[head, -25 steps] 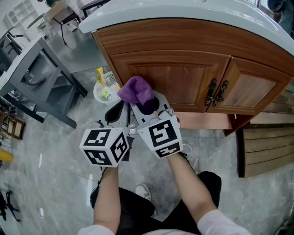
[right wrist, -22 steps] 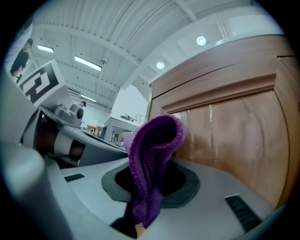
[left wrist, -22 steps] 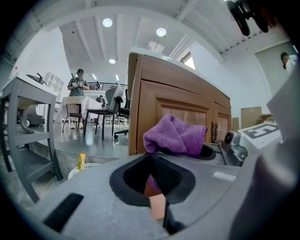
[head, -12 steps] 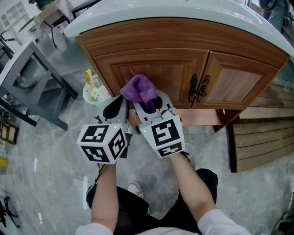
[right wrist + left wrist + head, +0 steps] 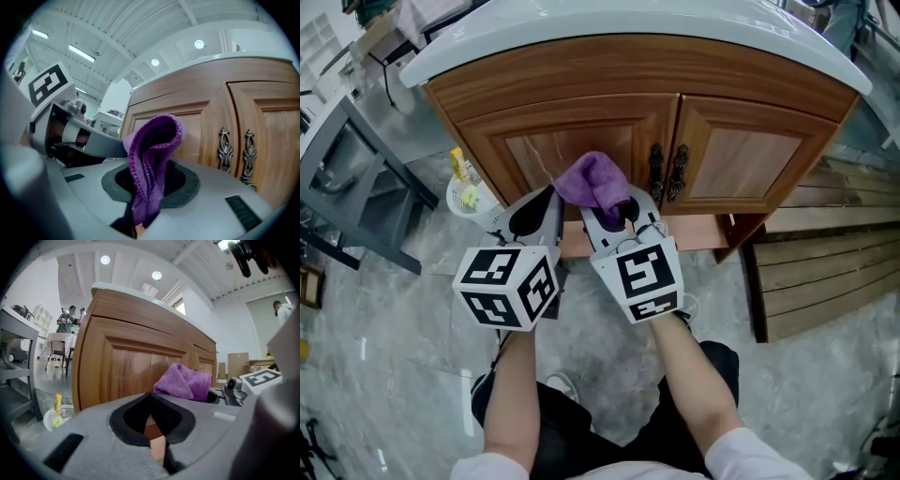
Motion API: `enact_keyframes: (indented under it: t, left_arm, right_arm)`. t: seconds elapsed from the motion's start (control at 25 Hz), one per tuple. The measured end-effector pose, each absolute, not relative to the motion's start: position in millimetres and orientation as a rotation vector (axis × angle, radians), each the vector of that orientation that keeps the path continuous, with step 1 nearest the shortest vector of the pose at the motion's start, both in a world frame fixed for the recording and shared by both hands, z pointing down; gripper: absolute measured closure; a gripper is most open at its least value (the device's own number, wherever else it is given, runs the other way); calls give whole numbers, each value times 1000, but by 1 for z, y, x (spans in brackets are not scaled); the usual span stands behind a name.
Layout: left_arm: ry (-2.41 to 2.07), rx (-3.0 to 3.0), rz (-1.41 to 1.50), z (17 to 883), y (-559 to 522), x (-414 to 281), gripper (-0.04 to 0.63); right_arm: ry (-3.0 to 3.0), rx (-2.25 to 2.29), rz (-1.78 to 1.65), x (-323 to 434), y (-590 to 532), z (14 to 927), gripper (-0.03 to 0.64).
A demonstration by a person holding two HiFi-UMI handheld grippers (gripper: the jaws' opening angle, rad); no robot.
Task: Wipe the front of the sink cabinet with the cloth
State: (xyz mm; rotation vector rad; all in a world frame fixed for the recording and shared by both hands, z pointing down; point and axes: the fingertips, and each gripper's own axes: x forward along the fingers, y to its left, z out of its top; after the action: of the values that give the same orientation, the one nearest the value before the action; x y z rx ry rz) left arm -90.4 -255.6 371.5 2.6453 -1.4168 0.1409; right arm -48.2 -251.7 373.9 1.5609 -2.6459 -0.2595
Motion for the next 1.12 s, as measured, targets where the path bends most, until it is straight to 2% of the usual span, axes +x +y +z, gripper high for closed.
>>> enact_keyframes:
  t: [0.52,1.12]
  left_arm:
    - [-1234,2748,137,369,-243,-12,591]
    - [-1136,2785,119,369,-238,28,591]
  right_arm:
    - [-2574,1653,-269,23,-232,361,531]
    - [-2486,1841,-233,109,-228,359,531]
